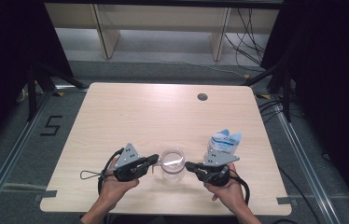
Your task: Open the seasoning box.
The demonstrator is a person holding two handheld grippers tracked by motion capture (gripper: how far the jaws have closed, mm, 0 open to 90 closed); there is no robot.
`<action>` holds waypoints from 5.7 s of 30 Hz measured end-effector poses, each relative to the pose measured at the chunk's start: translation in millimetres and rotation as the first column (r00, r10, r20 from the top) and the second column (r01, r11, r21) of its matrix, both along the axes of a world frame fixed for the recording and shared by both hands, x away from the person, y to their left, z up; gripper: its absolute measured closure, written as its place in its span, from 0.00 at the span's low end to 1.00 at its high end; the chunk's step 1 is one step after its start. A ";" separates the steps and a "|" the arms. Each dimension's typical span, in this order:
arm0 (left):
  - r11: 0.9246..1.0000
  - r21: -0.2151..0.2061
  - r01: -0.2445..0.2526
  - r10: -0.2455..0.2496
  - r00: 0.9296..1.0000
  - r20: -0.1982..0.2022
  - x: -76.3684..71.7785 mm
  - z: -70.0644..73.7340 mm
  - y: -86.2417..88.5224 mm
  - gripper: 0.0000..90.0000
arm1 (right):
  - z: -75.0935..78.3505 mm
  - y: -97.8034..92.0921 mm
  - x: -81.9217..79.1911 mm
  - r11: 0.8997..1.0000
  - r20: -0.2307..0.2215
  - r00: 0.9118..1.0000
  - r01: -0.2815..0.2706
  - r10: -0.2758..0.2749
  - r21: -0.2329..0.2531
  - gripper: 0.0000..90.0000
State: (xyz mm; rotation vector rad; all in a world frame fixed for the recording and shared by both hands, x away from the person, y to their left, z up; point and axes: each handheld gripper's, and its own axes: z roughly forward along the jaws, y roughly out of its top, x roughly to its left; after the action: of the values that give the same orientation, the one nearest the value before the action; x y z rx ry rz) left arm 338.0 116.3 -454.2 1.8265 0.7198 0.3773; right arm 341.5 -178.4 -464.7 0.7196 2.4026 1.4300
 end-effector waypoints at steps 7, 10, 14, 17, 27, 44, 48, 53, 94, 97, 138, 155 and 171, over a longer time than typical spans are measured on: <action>1.000 -0.019 -0.009 0.009 1.000 -0.024 -0.1 1.1 1.0 0.90 | 3.9 2.8 1.0 1.000 0.008 1.000 -0.020 0.020 0.014 0.98; 0.999 -0.044 -0.019 0.019 1.000 -0.014 -0.4 2.9 3.9 0.78 | 7.2 2.9 1.5 1.000 0.042 0.999 -0.024 0.024 0.007 0.98; 0.998 -0.060 -0.025 0.025 1.000 -0.001 -4.6 6.8 11.2 0.67 | 9.8 4.9 -0.3 1.000 0.030 0.999 -0.013 0.012 0.022 0.98; 0.999 -0.038 -0.025 0.025 1.000 0.001 -10.4 6.6 14.9 0.59 | 12.1 6.0 0.4 0.999 0.040 0.999 -0.027 0.026 0.026 0.98; 0.997 0.056 -0.058 0.062 0.996 -0.060 -24.5 -5.2 20.0 0.34 | 24.4 11.2 0.9 0.999 0.068 0.997 -0.042 0.040 0.027 0.98; 0.991 0.081 -0.111 0.119 0.988 -0.103 -38.1 -25.0 28.9 0.20 | 40.1 24.5 -0.2 0.998 0.066 0.997 -0.049 0.046 0.045 0.97; 0.990 0.093 -0.107 0.117 0.988 -0.103 -39.1 -26.1 29.6 0.19 | 42.1 26.9 0.8 0.998 0.094 0.995 -0.045 0.041 0.044 0.97; 0.988 0.101 -0.120 0.131 0.985 -0.111 -43.7 -30.6 30.8 0.20 | 44.9 31.6 0.7 0.997 0.097 0.993 -0.067 0.062 0.044 0.97; 0.988 0.103 -0.116 0.130 0.982 -0.138 -41.9 -43.8 32.9 0.21 | 52.0 55.2 -4.0 0.993 0.133 0.986 -0.105 0.098 0.049 0.86; 0.990 0.088 -0.114 0.125 0.984 -0.128 -40.5 -44.0 32.8 0.21 | 54.1 45.4 -6.0 0.995 0.142 0.987 -0.084 0.077 0.046 0.75; 0.989 0.096 -0.112 0.124 0.984 -0.128 -40.0 -44.6 33.5 0.20 | 17.3 -86.0 -48.7 0.958 0.081 0.962 0.250 -0.262 0.140 0.37; 0.988 0.095 -0.123 0.136 0.981 -0.137 -42.0 -44.6 34.4 0.20 | 2.9 -117.3 -42.8 0.935 0.060 0.935 0.344 -0.349 0.085 0.27; 0.988 0.098 -0.123 0.135 0.982 -0.131 -43.6 -44.4 35.0 0.20 | -14.3 -117.8 -13.9 0.940 -0.003 0.942 0.336 -0.337 0.064 0.18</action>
State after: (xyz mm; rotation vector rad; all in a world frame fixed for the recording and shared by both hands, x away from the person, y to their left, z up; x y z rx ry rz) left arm 294.4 151.3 -498.6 1.9096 0.9332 0.3759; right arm 327.7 -296.2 -479.0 1.0781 2.1041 1.3652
